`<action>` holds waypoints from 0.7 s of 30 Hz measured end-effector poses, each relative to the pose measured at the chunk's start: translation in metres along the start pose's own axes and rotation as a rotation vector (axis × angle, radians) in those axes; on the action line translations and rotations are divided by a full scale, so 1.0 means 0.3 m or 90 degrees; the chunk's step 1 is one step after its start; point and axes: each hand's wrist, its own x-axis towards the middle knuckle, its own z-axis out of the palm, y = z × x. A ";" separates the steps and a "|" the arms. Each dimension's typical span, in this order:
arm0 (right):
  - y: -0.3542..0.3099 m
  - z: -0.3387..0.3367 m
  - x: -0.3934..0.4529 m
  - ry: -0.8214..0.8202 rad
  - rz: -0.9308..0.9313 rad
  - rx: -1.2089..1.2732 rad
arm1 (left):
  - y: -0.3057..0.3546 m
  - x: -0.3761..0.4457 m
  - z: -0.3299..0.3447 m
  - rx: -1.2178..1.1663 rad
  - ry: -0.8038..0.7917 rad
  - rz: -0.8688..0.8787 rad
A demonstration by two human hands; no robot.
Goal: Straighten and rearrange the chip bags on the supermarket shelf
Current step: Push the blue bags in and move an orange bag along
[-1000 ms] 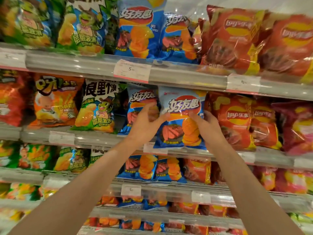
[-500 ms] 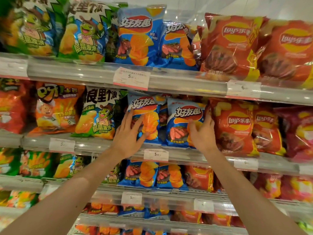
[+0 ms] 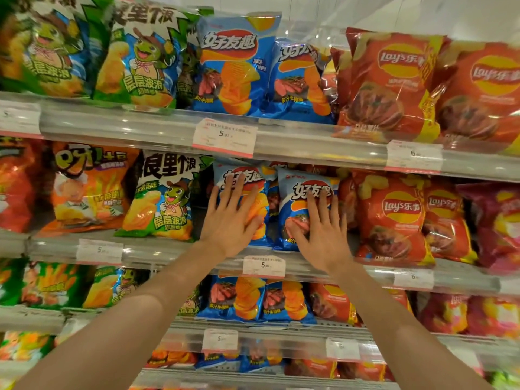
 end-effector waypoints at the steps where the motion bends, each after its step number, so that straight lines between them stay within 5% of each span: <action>1: 0.000 0.004 0.000 0.002 0.001 -0.003 | -0.002 -0.002 0.006 0.004 -0.003 0.003; 21: -0.012 0.005 0.009 -0.033 0.031 0.002 | 0.003 0.033 -0.010 0.006 -0.054 -0.013</action>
